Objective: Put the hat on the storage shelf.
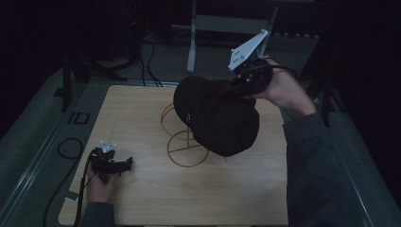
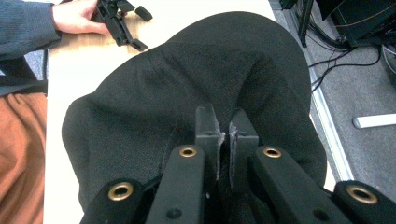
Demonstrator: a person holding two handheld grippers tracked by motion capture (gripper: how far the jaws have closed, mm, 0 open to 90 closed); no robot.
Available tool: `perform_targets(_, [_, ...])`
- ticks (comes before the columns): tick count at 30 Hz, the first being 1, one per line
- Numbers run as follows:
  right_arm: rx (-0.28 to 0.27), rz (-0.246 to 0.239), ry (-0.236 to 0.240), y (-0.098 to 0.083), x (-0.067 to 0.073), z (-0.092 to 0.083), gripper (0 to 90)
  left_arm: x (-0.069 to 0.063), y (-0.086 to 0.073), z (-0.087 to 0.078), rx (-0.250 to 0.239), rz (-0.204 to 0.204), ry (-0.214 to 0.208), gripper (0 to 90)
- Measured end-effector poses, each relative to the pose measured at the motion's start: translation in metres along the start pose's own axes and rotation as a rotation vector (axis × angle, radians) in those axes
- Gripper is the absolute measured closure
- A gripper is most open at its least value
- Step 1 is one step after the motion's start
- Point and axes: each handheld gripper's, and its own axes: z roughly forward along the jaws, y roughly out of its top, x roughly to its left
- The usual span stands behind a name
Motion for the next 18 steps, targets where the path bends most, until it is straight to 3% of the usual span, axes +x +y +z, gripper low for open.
perform_targets(10, [0.011, -0.012, 0.002, 0.011, 0.000, 0.009, 85.5, 0.000, 0.000, 0.000, 0.001, 0.001, 0.000, 1.9])
perform_targets(18, [-0.010, -0.013, 0.003, 0.016, -0.004, 0.016, 85.5, 0.000, 0.000, 0.000, 0.001, 0.001, 0.000, 1.8])
